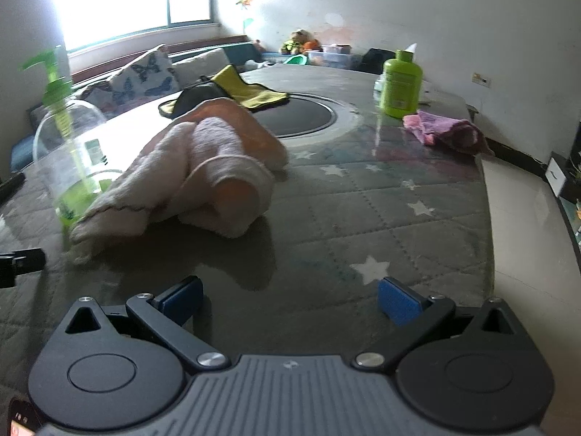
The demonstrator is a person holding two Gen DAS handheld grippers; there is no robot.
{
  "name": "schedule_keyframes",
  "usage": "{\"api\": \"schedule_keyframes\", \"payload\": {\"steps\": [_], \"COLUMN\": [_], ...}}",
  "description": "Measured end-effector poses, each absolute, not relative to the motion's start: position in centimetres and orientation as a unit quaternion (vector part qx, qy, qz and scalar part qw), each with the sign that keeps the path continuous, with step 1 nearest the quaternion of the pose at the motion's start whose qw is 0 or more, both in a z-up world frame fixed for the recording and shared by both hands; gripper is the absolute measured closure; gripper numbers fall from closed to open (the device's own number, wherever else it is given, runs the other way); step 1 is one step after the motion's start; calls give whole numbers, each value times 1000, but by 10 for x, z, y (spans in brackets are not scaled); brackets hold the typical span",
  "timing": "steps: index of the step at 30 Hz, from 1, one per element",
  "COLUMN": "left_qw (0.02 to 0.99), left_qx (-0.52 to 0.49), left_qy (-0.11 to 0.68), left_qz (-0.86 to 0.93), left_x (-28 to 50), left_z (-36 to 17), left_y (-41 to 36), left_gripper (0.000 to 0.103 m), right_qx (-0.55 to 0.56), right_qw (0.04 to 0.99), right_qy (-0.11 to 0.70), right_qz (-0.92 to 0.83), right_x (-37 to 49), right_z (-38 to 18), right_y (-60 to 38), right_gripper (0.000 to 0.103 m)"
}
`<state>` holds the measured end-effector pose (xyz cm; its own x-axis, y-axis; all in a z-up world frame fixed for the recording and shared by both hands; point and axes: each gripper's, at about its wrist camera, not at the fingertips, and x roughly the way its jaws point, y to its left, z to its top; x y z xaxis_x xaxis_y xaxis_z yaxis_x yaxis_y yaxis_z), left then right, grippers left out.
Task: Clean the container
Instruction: 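Open both grippers and pull them back from the bottle and towel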
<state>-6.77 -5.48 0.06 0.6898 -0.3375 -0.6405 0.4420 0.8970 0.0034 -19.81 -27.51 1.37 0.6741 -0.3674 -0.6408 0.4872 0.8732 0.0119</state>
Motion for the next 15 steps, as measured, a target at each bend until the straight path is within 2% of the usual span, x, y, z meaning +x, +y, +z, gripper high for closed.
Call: {"api": "schedule_keyframes", "payload": {"steps": [15], "left_qw": [921], "left_qx": [77], "left_qy": [327], "left_qz": [-195], "left_x": [-16], "left_z": [-1], "left_y": [-37], "left_gripper": [0], "right_qx": [115], "right_qw": [891], "right_qy": [323], "right_qz": [-299], "right_x": [-180], "right_z": [12], "right_y": [-315], "right_gripper": [0]}}
